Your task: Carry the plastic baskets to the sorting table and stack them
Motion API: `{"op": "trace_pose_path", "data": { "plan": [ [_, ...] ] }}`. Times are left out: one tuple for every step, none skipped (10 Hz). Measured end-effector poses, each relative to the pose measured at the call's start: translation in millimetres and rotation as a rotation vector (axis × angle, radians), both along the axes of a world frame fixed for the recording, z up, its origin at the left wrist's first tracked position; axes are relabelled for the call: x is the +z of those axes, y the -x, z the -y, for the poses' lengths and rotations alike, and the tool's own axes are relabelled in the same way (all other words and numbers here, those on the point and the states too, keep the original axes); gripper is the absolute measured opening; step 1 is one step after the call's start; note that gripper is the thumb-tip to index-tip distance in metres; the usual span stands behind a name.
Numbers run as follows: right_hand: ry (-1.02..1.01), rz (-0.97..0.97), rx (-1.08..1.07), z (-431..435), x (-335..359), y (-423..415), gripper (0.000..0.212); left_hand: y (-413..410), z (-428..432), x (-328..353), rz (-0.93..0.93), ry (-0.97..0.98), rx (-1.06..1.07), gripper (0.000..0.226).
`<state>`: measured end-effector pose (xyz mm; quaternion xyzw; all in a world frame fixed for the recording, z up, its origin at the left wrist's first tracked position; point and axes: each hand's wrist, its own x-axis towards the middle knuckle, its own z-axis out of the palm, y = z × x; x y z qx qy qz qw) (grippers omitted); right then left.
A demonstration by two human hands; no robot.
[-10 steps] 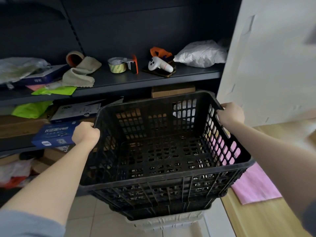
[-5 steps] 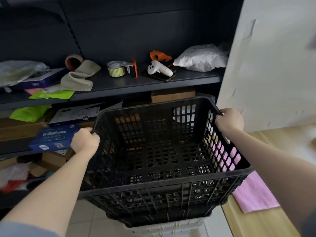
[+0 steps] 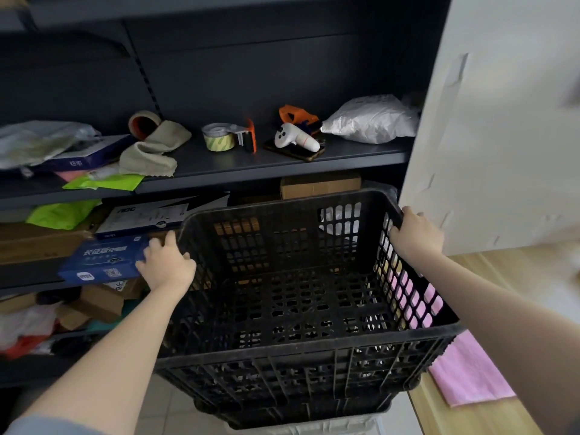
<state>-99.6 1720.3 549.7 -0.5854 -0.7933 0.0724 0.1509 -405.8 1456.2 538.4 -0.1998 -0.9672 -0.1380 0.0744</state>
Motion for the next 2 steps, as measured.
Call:
{"op": "trace_pose_path", "data": {
  "plan": [
    [-0.082,0.001,0.102,4.8,19.5,22.3,0.044,-12.3,-22.0,14.1,-0.036,-0.034,-0.093,0.053],
    [-0.048,-0.137,0.321,18.0,34.2,51.1,0.043,-26.6,-47.4,26.0,0.047,-0.110,-0.213,0.046]
  ]
}}
